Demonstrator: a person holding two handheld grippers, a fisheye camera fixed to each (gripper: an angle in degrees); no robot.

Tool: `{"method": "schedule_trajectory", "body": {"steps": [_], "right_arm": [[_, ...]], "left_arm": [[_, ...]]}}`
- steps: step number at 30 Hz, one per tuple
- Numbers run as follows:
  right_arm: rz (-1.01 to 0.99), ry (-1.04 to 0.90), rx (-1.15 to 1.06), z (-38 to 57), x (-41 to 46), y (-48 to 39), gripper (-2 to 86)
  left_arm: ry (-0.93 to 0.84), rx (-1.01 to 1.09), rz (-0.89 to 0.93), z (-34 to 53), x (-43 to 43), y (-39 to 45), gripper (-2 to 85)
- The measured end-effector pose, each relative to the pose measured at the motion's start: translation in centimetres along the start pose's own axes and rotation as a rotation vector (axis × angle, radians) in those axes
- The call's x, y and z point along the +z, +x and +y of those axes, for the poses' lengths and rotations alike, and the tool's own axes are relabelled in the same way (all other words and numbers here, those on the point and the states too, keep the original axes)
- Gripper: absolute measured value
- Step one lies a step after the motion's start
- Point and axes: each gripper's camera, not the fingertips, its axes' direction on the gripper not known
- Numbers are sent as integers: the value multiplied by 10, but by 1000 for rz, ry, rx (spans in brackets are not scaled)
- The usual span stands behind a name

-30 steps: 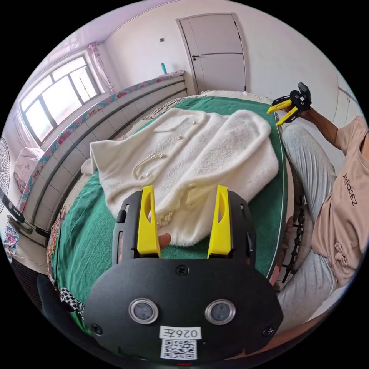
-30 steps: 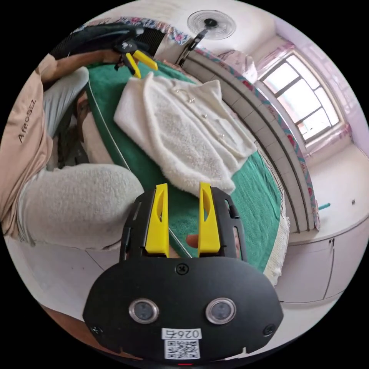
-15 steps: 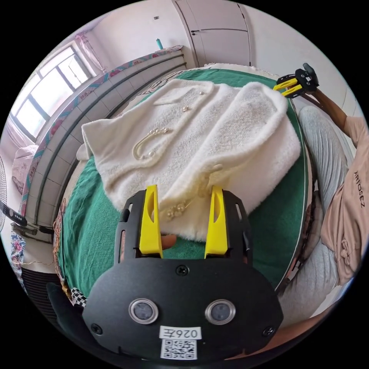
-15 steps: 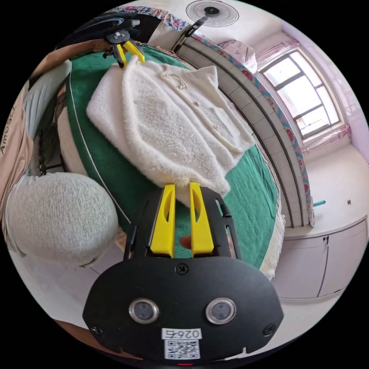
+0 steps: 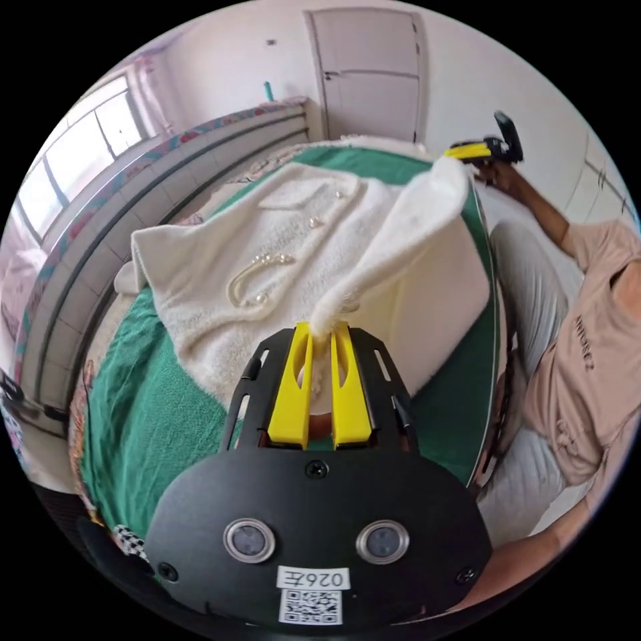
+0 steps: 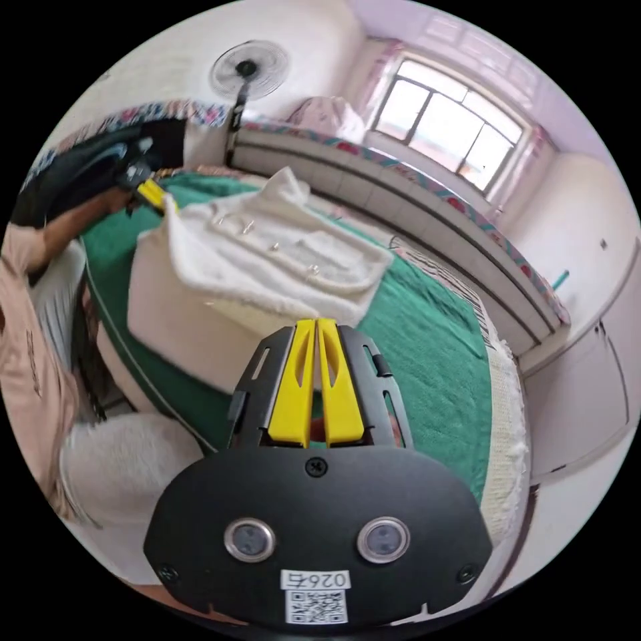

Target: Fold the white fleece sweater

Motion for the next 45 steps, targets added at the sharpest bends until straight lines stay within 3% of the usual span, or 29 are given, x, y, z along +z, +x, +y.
{"method": "schedule_trajectory", "body": {"steps": [5, 13, 17, 19, 25, 28, 30, 33, 38, 41, 45], "right_arm": [[-19, -9, 173, -30, 29, 82, -13], [-74, -292, 332, -53, 195, 174, -14], [66, -524, 365, -25, 257, 197, -15], [118, -485, 366, -12, 246, 198, -15], [-12, -111, 427, 19, 180, 182, -12], [-102, -178, 397, 24, 213, 180, -14], [-120, -375, 385, 36, 261, 187, -14], [-122, -288, 497, 50, 224, 204, -13], [1, -158, 459, 88, 119, 183, -6], [-53, -73, 459, 125, 65, 160, 9], [-126, -103, 479, 171, 44, 128, 70]], "left_arm": [[113, -183, 143, 9, 2, -77, 46], [-85, -387, 250, -1, 101, -167, 48], [-207, -437, 301, 1, 133, -191, 65], [-162, -453, 242, 10, 114, -195, 68], [100, -561, 147, 60, 53, -199, -5], [106, -537, 210, 57, 87, -187, -8], [-116, -551, 212, 46, 141, -186, -8], [-39, -601, 205, 46, 116, -188, -9], [205, -489, 87, 53, 13, -127, 3], [347, -416, 36, 54, -32, -63, 106], [271, -265, 171, 23, -19, 6, 148]]}}
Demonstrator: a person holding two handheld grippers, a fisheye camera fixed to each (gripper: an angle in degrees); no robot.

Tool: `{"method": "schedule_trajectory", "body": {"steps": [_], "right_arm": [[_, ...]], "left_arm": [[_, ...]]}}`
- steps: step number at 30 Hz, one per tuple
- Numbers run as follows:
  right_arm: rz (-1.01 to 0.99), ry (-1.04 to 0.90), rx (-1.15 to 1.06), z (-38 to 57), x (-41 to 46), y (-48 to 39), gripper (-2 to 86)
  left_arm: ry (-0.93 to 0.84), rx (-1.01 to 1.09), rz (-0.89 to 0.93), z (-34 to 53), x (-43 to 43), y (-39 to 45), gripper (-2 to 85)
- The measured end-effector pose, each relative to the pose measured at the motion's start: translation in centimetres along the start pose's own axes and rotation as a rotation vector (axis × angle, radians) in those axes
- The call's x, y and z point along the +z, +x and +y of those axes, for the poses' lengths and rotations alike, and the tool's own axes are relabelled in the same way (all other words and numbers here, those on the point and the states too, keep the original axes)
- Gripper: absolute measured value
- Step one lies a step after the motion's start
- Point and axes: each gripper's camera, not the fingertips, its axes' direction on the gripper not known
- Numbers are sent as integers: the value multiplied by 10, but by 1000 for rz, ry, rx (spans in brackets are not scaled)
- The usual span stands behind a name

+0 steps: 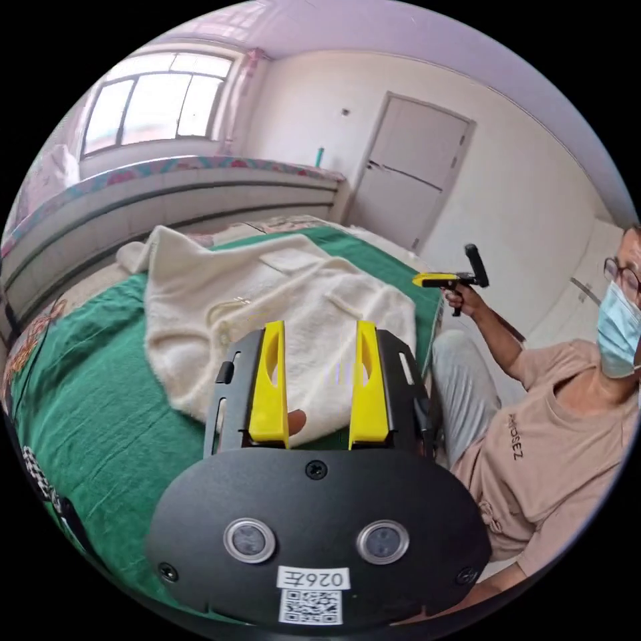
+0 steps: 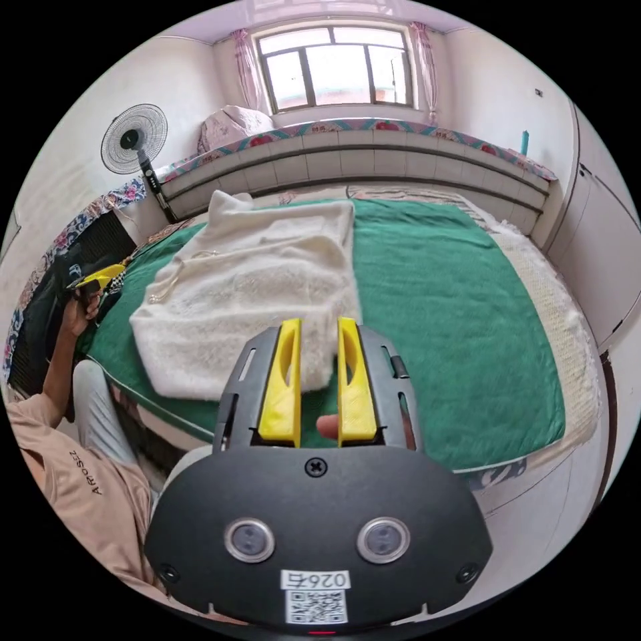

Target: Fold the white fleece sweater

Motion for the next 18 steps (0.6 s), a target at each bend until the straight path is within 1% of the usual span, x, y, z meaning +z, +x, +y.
{"method": "schedule_trajectory", "body": {"steps": [1, 4, 6, 7, 8, 9, 10, 12, 13, 16, 18], "right_arm": [[-1, -13, 8, 7, 2, -1, 78], [-26, -59, 81, 30, 19, -2, 88], [-82, -114, 100, 34, 41, -8, 80], [-87, -133, 96, 33, 47, -11, 62], [-50, -166, 87, 32, 55, -18, 27], [33, -178, 68, 31, 57, -27, 7], [49, -174, 48, 30, 54, -33, -3], [72, -110, -5, 28, 26, -55, -10], [80, -86, -22, 28, 16, -61, -11], [95, 80, -111, 24, -41, -100, -12], [152, 232, -208, 11, -84, -140, -13]], "left_arm": [[-25, 20, -4, -2, 9, 9, 150], [-179, 109, -59, -17, 68, 41, 164], [-344, 160, -43, -30, 128, 57, 164], [-396, 169, -40, -33, 143, 59, 154], [-530, 189, -47, -35, 175, 64, 135], [-647, 194, -40, -34, 201, 67, 119], [-658, 185, -27, -35, 207, 68, 111], [-641, 154, 42, -43, 201, 69, 53], [-630, 137, 56, -43, 198, 68, 49], [-551, 120, 86, -36, 177, 71, 36], [-447, 107, 57, -27, 152, 77, 31]]}}
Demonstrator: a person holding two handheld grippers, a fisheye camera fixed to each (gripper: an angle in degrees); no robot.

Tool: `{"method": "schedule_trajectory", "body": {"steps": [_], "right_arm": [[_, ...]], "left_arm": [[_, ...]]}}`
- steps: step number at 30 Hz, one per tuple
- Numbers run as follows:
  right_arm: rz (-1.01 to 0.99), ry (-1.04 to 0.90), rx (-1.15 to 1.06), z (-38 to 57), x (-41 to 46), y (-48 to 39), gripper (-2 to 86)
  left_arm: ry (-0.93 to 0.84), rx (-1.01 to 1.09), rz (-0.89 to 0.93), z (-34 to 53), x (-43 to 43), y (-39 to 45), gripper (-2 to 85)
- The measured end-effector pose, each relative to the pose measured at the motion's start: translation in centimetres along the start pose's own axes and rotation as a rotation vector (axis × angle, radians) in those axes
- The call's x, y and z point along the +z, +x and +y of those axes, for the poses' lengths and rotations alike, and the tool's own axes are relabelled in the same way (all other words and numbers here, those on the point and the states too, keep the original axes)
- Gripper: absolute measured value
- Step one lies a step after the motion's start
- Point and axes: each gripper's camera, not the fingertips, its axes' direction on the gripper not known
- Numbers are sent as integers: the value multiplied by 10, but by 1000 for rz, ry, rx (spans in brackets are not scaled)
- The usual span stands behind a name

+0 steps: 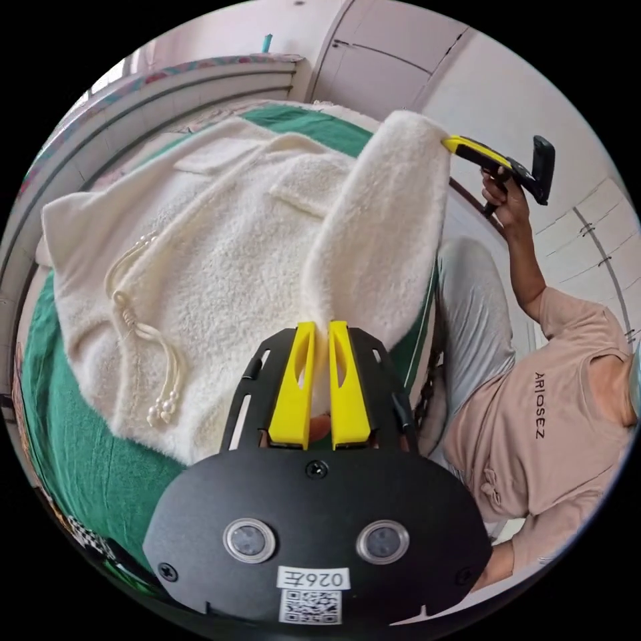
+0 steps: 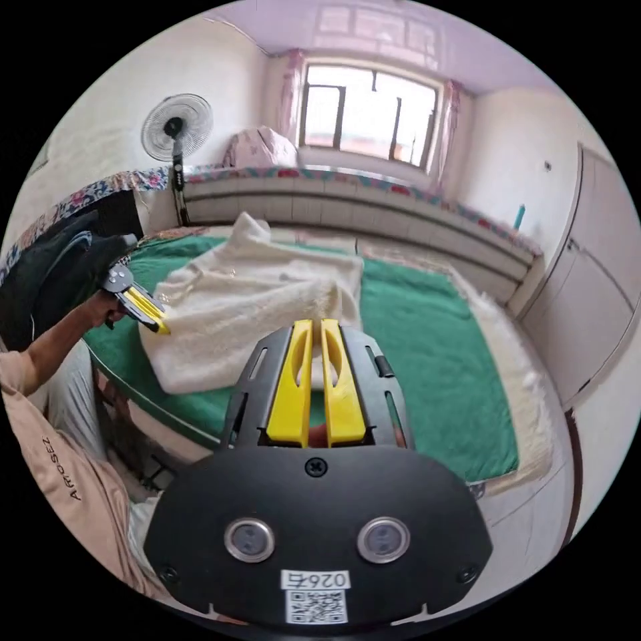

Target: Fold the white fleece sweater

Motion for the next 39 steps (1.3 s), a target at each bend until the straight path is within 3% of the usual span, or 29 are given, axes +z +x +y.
{"method": "schedule_trajectory", "body": {"steps": [5, 8, 13, 15, 18, 23, 26, 28, 29, 31, 36, 39], "right_arm": [[179, 181, -207, -93, -15, -59, -12], [173, 164, -265, -162, 46, -82, -12], [28, -18, -164, -235, 225, -109, -12], [-37, -169, -91, -246, 324, -124, -10], [-14, -402, -123, -240, 418, -153, 0], [174, -353, -297, -222, 420, -179, 14], [146, -172, -243, -199, 387, -170, -6], [44, -252, -281, -184, 407, -168, -11], [35, -398, -310, -176, 437, -166, -11], [24, -424, -288, -172, 448, -155, -12], [-127, -145, 33, -189, 408, -91, -9], [-295, -97, 125, -203, 426, -72, -7]], "left_arm": [[351, -126, -85, 56, -55, 15, 33], [390, -229, -84, 76, -50, 2, 40], [336, -329, -211, 93, 4, -13, 42], [208, -354, -229, 92, 36, -18, 38], [201, -337, -232, 96, 37, -13, 37], [320, -312, -282, 126, 14, 12, 9], [274, -293, -186, 131, 32, 6, -7], [157, -310, -94, 127, 64, -12, -9], [154, -328, -45, 129, 72, -21, -9], [230, -357, 17, 140, 59, -28, -9], [736, -435, 48, 180, -31, -78, 1], [753, -427, -26, 136, -51, -150, 63]]}}
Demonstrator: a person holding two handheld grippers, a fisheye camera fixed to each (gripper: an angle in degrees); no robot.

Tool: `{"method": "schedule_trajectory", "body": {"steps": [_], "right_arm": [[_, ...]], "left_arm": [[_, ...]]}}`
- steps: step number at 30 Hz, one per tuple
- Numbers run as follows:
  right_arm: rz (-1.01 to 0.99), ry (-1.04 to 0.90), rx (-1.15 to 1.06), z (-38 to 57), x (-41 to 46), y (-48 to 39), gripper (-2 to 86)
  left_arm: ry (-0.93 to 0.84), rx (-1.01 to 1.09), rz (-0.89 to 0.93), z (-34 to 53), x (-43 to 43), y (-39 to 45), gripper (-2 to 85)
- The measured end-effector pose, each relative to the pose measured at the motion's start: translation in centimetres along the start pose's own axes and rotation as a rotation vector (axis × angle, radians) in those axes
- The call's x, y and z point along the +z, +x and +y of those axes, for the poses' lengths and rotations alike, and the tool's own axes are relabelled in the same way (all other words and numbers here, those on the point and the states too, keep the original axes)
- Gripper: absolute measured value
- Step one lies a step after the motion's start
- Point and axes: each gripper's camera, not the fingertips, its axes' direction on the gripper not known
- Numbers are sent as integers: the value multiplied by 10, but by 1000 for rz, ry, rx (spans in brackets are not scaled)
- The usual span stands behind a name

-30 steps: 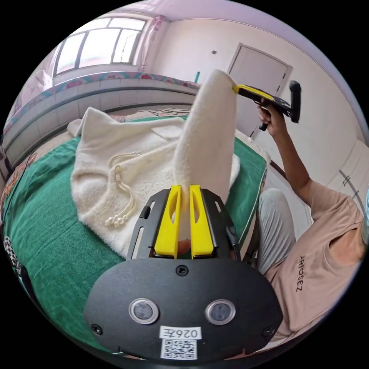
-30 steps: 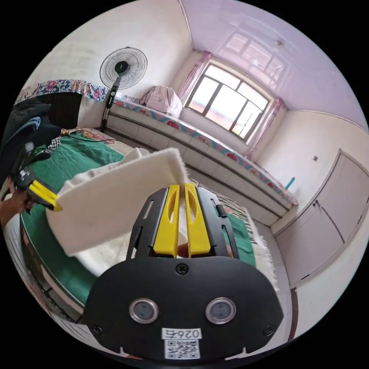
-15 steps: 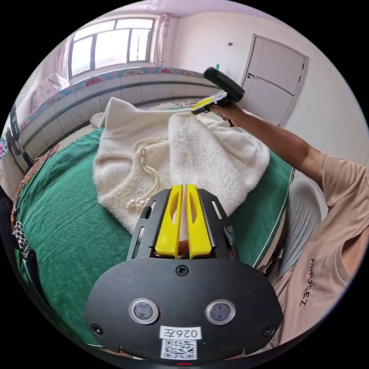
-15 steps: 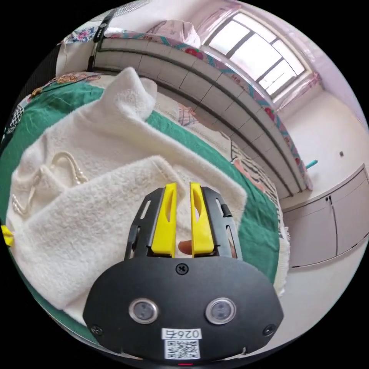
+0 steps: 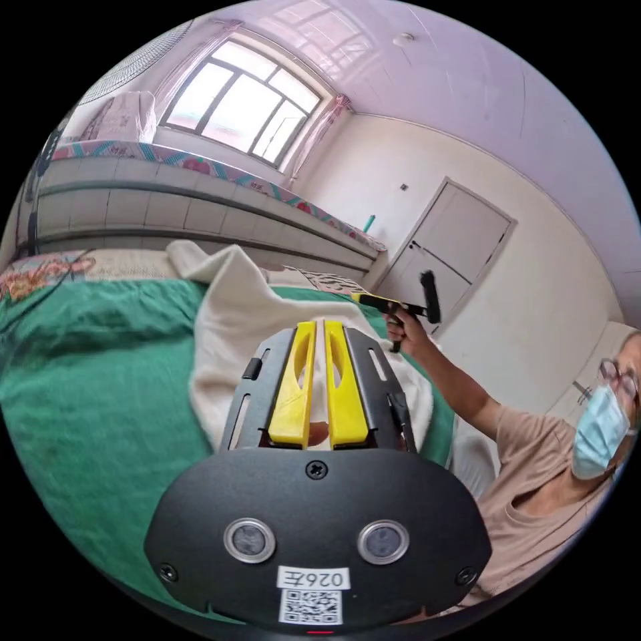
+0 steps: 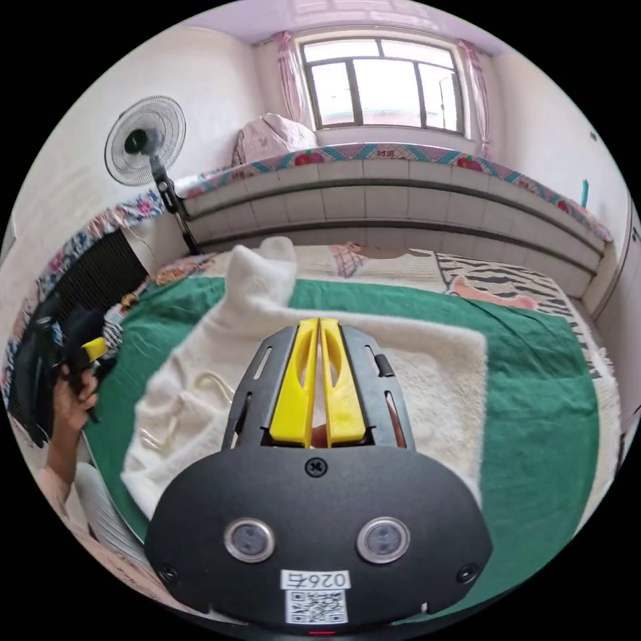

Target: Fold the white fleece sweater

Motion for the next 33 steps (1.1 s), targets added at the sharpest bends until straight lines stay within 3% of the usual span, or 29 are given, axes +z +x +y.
{"method": "schedule_trajectory", "body": {"steps": [5, 10, 12, 15, 17, 19, 21, 24, 26, 29, 33], "right_arm": [[-112, -14, 72, -38, 75, 18, 22], [-272, -95, 201, -77, 186, 39, 85], [-326, -156, 267, -83, 244, 45, 103], [-379, -312, 284, -79, 311, 46, 44], [-365, -248, 222, -78, 306, 46, 9], [-388, -62, 115, -73, 270, 41, -5], [-498, 84, -191, -45, 197, 21, -5], [-545, -17, -408, 16, 124, 19, 39], [-511, -60, -389, 45, 98, 38, 61], [-435, -60, -164, 56, 92, 87, 78], [-490, -133, 91, 26, 156, 120, 116]], "left_arm": [[-96, -50, -165, -94, 107, -83, 165], [-102, -140, -119, -131, 206, -140, 187], [-216, -154, -146, -137, 262, -159, 175], [-455, -133, -185, -129, 325, -175, 84], [-452, -32, -181, -123, 331, -166, 55], [-322, 127, -101, -116, 309, -144, 51], [-262, 391, 122, -89, 263, -102, 65], [-375, 524, 316, -34, 212, -84, 136], [-388, 428, 282, -9, 192, -107, 160], [-287, 124, 241, 1, 174, -179, 168], [-70, -284, 456, -16, 212, -261, 167]]}}
